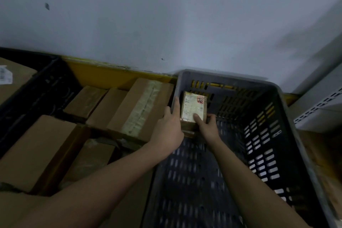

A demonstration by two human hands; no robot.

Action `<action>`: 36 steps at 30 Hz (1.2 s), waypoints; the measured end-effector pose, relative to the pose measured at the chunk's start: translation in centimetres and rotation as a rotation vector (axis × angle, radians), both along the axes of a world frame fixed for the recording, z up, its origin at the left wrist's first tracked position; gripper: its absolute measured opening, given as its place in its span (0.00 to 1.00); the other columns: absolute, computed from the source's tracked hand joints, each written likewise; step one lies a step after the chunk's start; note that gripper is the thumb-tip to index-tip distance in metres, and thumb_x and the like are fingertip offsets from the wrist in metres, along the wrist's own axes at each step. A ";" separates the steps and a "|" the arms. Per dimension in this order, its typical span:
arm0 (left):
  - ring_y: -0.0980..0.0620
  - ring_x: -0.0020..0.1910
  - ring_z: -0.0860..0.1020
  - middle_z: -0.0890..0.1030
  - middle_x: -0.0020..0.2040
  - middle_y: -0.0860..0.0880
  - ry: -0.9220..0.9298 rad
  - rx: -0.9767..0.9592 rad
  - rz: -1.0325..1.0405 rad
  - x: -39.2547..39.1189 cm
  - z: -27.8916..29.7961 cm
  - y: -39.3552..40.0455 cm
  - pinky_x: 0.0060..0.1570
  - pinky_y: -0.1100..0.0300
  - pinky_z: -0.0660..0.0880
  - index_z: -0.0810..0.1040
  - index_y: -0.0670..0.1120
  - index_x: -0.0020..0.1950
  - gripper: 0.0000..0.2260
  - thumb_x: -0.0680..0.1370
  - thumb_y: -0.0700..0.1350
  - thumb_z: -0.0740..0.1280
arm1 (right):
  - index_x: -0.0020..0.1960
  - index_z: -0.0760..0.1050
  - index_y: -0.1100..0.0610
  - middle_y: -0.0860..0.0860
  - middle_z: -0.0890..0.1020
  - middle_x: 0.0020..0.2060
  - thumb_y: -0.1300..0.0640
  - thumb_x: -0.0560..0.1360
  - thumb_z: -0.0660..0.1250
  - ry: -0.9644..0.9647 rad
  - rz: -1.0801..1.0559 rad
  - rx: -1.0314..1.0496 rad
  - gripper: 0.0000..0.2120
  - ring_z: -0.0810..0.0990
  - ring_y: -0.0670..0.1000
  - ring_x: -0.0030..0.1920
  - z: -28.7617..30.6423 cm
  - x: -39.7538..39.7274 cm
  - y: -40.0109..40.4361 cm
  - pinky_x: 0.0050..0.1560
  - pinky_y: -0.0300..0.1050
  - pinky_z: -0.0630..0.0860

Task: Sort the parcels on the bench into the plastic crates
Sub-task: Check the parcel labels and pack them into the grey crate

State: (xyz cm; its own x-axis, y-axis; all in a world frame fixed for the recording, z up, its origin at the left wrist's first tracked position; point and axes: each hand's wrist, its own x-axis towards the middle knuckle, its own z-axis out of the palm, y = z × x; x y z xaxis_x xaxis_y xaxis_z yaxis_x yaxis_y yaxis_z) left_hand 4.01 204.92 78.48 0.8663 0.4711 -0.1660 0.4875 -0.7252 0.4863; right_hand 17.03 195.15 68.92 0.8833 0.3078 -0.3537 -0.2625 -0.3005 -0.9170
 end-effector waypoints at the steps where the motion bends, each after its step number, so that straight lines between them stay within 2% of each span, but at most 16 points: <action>1: 0.48 0.41 0.71 0.63 0.70 0.42 0.002 0.004 -0.003 0.1 0.0 0.0 0.39 0.56 0.69 0.33 0.52 0.80 0.45 0.79 0.39 0.65 | 0.63 0.65 0.55 0.55 0.78 0.60 0.48 0.76 0.71 0.002 0.008 0.003 0.23 0.80 0.56 0.58 0.1 0.0 0.0 0.61 0.61 0.77; 9: 0.48 0.42 0.72 0.62 0.71 0.42 -0.013 -0.010 0.006 -0.1 0.1 0.0 0.39 0.55 0.71 0.33 0.53 0.80 0.44 0.79 0.38 0.65 | 0.72 0.57 0.60 0.57 0.73 0.66 0.50 0.79 0.68 0.031 0.002 0.032 0.31 0.75 0.55 0.59 0.1 0.3 0.9 0.65 0.57 0.74; 13: 0.50 0.43 0.71 0.62 0.72 0.43 -0.018 -0.033 0.015 -0.2 0.3 -0.1 0.39 0.57 0.69 0.33 0.54 0.80 0.44 0.79 0.38 0.65 | 0.76 0.52 0.57 0.56 0.72 0.67 0.46 0.77 0.69 0.103 -0.005 0.070 0.37 0.76 0.57 0.61 0.0 0.3 0.7 0.66 0.60 0.74; 16: 0.47 0.46 0.74 0.62 0.73 0.43 -0.017 -0.029 0.025 -0.3 0.3 -0.2 0.41 0.56 0.70 0.34 0.54 0.80 0.44 0.79 0.38 0.64 | 0.78 0.49 0.56 0.56 0.71 0.68 0.46 0.78 0.68 0.113 -0.031 0.105 0.38 0.76 0.56 0.60 -0.3 0.1 0.6 0.65 0.60 0.74; 19: 0.42 0.53 0.77 0.62 0.73 0.43 -0.020 -0.011 0.033 -0.3 0.1 -0.2 0.44 0.55 0.72 0.34 0.54 0.80 0.44 0.79 0.39 0.64 | 0.77 0.51 0.57 0.57 0.71 0.69 0.46 0.78 0.68 0.115 -0.051 0.090 0.37 0.76 0.56 0.61 -0.6 -0.2 0.6 0.65 0.60 0.74; 22: 0.42 0.53 0.77 0.63 0.72 0.43 -0.023 0.000 0.038 -0.3 0.0 -0.2 0.46 0.53 0.75 0.34 0.54 0.80 0.44 0.79 0.40 0.65 | 0.76 0.53 0.59 0.58 0.71 0.70 0.46 0.78 0.68 0.102 -0.063 0.069 0.37 0.75 0.58 0.65 -0.6 -0.4 0.5 0.66 0.60 0.73; 25: 0.43 0.51 0.77 0.63 0.72 0.43 -0.037 -0.002 0.034 -0.3 0.2 -0.2 0.42 0.54 0.73 0.35 0.53 0.80 0.43 0.79 0.40 0.65 | 0.75 0.59 0.60 0.59 0.70 0.71 0.46 0.79 0.67 -0.044 -0.124 -0.058 0.33 0.73 0.59 0.68 -0.1 -0.2 0.1 0.69 0.57 0.70; 28: 0.41 0.51 0.77 0.64 0.72 0.42 -0.044 -0.009 0.021 -0.4 0.1 -0.2 0.42 0.54 0.72 0.36 0.53 0.81 0.42 0.79 0.41 0.64 | 0.69 0.69 0.61 0.60 0.75 0.65 0.50 0.80 0.64 -0.258 -0.238 -0.144 0.22 0.75 0.60 0.64 1.5 -0.2 -0.8 0.65 0.52 0.71; 31: 0.41 0.52 0.77 0.64 0.73 0.41 -0.059 -0.022 0.046 -0.4 0.3 -0.1 0.44 0.52 0.73 0.37 0.55 0.81 0.37 0.81 0.48 0.61 | 0.59 0.75 0.59 0.56 0.80 0.53 0.54 0.81 0.62 -0.386 -0.240 -0.113 0.11 0.78 0.55 0.52 5.1 -0.7 -0.9 0.52 0.46 0.74; 32: 0.41 0.55 0.76 0.61 0.75 0.41 -0.071 -0.077 0.070 -0.5 0.6 0.0 0.47 0.52 0.73 0.39 0.56 0.81 0.35 0.82 0.51 0.59 | 0.56 0.76 0.59 0.54 0.80 0.48 0.55 0.81 0.61 -0.411 -0.210 -0.095 0.09 0.78 0.53 0.48 6.6 -0.8 -0.6 0.45 0.43 0.72; 34: 0.40 0.69 0.70 0.52 0.80 0.43 -0.110 -0.241 0.108 -1.0 1.0 0.3 0.60 0.50 0.71 0.42 0.58 0.81 0.31 0.83 0.57 0.56 | 0.48 0.77 0.59 0.52 0.80 0.40 0.56 0.81 0.61 -0.460 -0.125 -0.057 0.09 0.77 0.52 0.42 9.7 -1.2 0.5 0.37 0.41 0.70; 36: 0.41 0.77 0.59 0.48 0.82 0.46 -0.174 -0.323 0.117 -1.7 1.4 1.4 0.70 0.48 0.63 0.46 0.58 0.81 0.29 0.83 0.59 0.55 | 0.42 0.76 0.59 0.54 0.79 0.35 0.56 0.81 0.62 -0.500 -0.027 -0.042 0.12 0.77 0.54 0.38 12.5 -1.7 2.0 0.37 0.45 0.71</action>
State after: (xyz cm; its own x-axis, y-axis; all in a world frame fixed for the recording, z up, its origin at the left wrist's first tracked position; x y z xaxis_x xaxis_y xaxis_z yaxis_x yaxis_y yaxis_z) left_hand 2.30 206.30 79.84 0.8382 0.5158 -0.1770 0.4478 -0.4657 0.7633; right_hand 15.32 197.14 81.39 0.9553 0.2770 0.1034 0.1979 -0.3393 -0.9196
